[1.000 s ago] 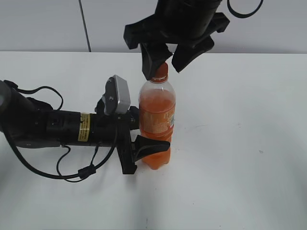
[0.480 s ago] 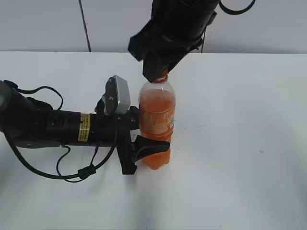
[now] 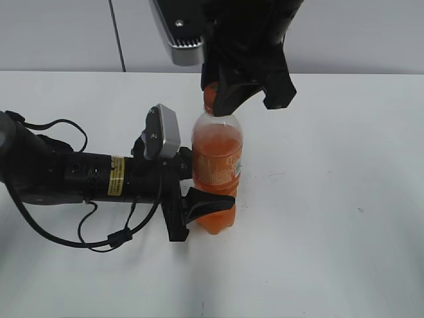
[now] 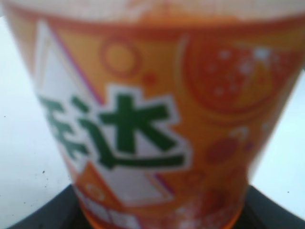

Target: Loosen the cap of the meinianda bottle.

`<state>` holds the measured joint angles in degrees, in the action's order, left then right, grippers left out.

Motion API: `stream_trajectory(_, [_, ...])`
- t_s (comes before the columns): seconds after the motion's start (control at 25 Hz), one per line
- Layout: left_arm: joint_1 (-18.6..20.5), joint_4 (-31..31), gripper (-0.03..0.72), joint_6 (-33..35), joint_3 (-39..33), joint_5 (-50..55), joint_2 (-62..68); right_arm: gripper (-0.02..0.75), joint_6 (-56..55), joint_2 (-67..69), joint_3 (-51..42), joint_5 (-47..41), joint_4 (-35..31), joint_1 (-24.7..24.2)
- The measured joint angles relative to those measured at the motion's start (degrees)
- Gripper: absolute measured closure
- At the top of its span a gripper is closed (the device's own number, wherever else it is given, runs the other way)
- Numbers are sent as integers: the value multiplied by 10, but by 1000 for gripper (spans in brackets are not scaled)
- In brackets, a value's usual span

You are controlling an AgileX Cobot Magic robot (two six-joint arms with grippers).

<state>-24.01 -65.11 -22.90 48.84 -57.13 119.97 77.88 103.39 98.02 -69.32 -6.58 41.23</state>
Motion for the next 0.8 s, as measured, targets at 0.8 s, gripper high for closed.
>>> stream_trajectory(0.8, [0,1,295,-1,0,0,0,467,-869,-89,0,-5,157,-10])
